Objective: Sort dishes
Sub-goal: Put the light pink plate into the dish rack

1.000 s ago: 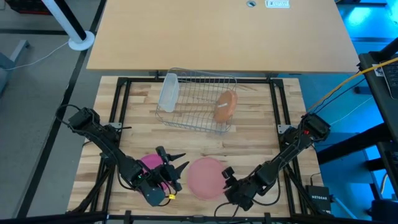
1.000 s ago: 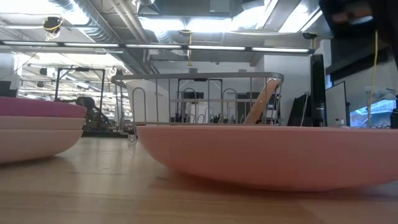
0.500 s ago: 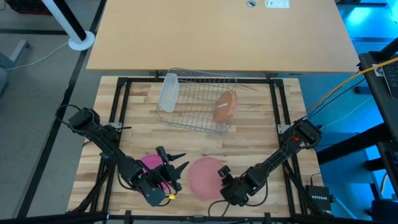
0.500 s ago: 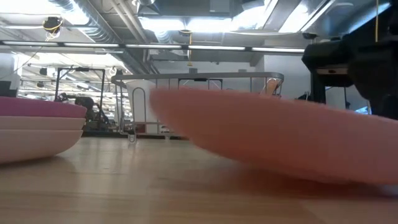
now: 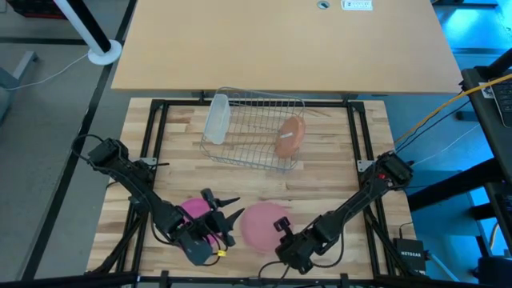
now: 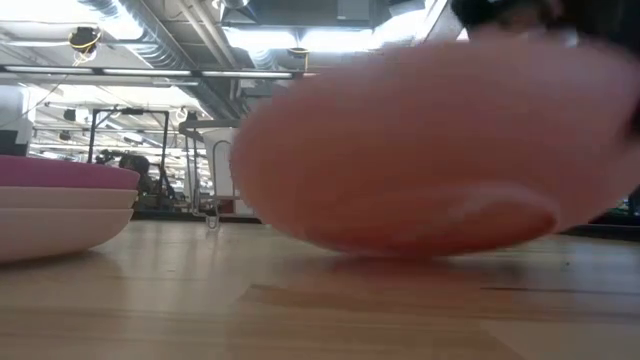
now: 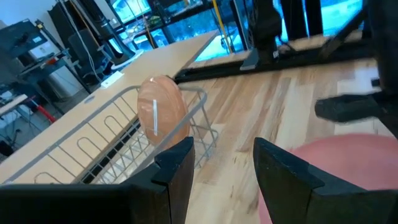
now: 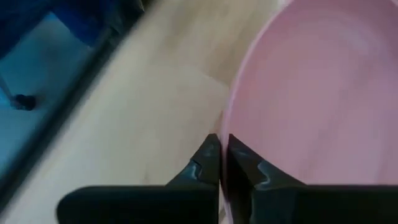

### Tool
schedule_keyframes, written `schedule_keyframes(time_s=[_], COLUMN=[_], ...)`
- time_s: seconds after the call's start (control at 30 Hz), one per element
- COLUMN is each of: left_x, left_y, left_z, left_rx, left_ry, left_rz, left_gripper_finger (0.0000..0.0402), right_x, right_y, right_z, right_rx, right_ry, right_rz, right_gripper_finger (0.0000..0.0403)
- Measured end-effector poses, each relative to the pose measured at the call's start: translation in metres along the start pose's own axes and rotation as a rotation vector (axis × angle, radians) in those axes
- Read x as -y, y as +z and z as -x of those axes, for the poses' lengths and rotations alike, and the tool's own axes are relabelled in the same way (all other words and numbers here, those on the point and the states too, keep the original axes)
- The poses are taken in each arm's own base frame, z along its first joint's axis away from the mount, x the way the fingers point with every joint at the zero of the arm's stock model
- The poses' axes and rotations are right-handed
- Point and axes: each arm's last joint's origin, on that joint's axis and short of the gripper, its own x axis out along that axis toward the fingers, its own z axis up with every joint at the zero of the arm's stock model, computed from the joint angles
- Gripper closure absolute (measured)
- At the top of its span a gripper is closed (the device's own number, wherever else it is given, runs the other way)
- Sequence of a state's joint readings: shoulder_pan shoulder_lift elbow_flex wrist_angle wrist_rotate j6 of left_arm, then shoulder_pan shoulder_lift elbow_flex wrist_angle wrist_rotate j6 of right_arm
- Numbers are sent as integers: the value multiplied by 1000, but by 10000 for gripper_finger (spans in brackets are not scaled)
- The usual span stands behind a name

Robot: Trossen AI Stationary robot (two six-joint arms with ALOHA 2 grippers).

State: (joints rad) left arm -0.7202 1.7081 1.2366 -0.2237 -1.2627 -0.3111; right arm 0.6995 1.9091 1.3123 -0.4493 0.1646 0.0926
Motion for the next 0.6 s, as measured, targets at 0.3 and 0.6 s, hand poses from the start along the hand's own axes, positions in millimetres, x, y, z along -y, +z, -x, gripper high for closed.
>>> schedule_keyframes(time_s=[0.3, 0.6], left_x=[2, 1], left_y=[34, 67], left_z=[19, 81], left_rx=[65, 164], left_ry=[4, 102], left_rz=[-48, -51], left_gripper_finger=[247, 247], right_x=[4, 16], right_y=[39, 70], right_z=[42, 97], right_rx=[-22, -25], right_ry=[-29, -190], right_rz=[-7, -3], right_gripper_finger=[395, 396])
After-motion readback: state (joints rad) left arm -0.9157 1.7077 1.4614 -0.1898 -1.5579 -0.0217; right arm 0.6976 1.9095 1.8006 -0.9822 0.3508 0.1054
